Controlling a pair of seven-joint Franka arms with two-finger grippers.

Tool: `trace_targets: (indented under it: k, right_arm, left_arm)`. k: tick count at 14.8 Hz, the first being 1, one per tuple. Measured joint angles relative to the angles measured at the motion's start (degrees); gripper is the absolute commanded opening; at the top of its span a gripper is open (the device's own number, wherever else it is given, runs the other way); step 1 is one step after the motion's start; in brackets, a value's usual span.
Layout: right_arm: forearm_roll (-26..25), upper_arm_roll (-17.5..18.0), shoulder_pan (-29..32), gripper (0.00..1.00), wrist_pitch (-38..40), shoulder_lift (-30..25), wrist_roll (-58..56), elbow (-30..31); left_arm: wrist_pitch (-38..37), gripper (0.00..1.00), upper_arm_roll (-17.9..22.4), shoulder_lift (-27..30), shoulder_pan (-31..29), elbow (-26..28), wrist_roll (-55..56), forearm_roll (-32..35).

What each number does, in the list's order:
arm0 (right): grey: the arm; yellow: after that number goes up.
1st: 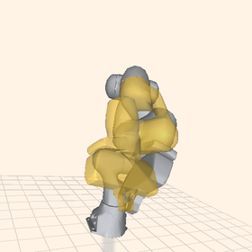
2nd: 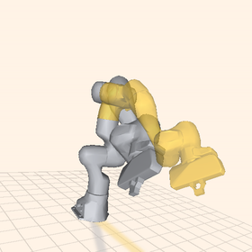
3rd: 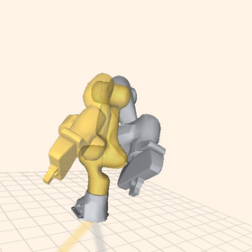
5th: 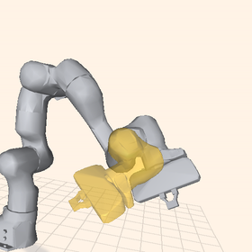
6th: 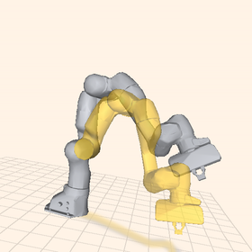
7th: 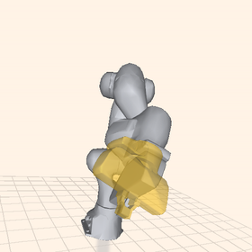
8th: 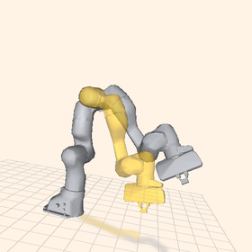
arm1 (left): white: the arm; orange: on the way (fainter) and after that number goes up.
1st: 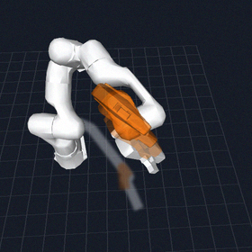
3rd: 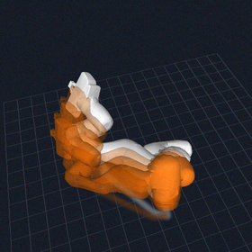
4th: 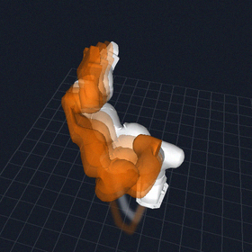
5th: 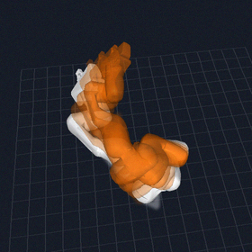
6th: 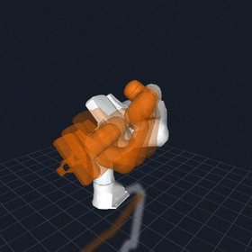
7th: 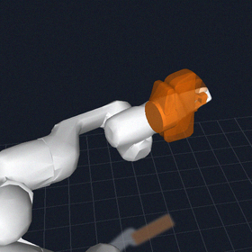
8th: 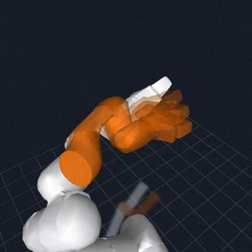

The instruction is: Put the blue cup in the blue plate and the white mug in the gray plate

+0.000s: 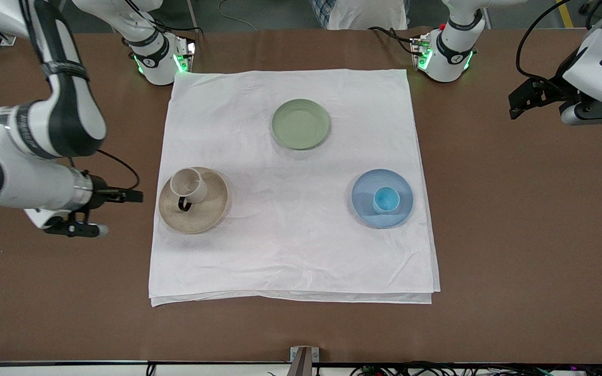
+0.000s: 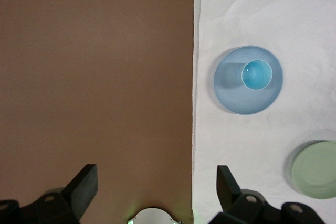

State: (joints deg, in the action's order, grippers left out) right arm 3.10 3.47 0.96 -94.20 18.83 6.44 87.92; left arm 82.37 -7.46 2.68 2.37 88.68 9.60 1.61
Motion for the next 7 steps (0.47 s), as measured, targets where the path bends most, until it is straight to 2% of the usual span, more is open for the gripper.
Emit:
trace_targets:
  k: [3,7]
  right_arm:
    - [-1.69,-0.13,4.78,1.0,6.23,-3.94,-3.76,-1.4]
    - [-2.06,-0.11,5.83,1.0,10.44,-8.25,-3.88,-1.47]
  left_arm:
    - [0.95,1.0,0.01,0.0,-0.01,0.06,-1.87,-0.1]
    - [1.46,1.0,0.35,-0.01,-0.22,0.34,-2.62,-1.83]
